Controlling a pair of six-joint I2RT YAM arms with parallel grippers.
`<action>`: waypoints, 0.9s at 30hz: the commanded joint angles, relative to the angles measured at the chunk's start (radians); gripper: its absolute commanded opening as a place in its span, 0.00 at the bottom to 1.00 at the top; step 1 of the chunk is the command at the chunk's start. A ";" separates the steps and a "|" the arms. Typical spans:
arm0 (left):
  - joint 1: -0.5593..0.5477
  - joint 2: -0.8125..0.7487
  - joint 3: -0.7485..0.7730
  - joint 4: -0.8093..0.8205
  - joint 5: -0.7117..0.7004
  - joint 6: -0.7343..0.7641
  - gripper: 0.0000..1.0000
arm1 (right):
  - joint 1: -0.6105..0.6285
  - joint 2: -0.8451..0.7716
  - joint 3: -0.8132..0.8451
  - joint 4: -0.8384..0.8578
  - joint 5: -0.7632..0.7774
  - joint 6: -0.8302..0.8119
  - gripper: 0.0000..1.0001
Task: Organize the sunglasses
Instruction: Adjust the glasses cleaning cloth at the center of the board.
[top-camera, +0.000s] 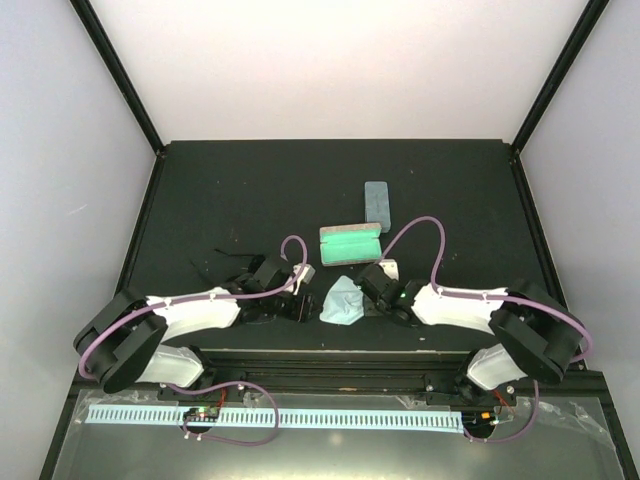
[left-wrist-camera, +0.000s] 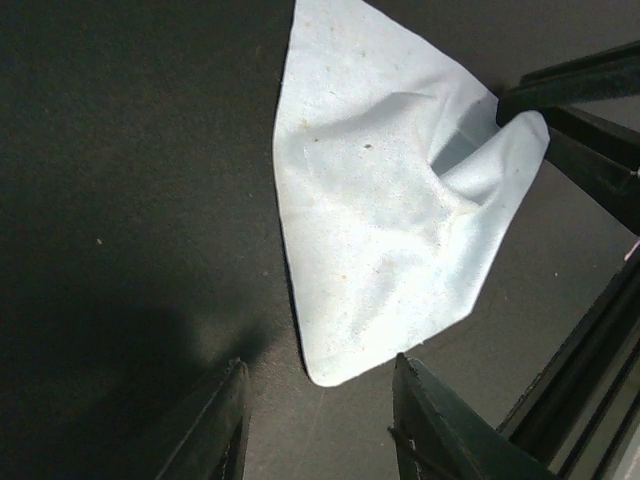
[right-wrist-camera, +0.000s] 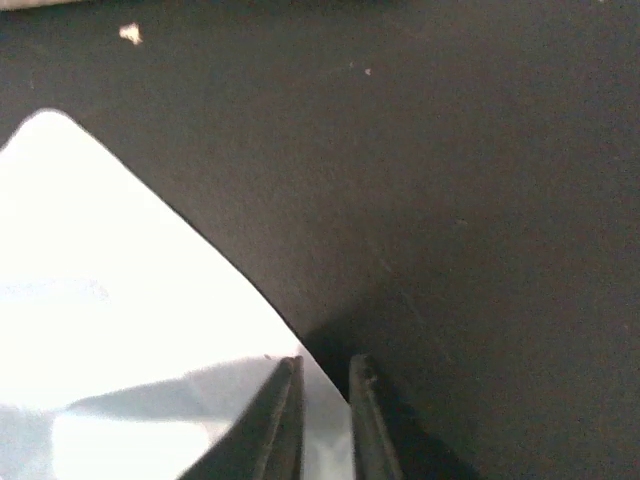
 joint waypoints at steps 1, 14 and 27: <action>-0.010 0.014 0.037 0.042 0.014 -0.009 0.39 | -0.009 0.044 0.000 0.005 -0.057 -0.017 0.09; -0.012 0.020 0.040 0.052 0.024 -0.016 0.38 | -0.015 0.007 0.150 -0.099 0.086 -0.107 0.01; -0.012 0.035 0.049 0.056 0.023 -0.018 0.38 | -0.029 0.070 0.233 -0.083 0.154 -0.166 0.01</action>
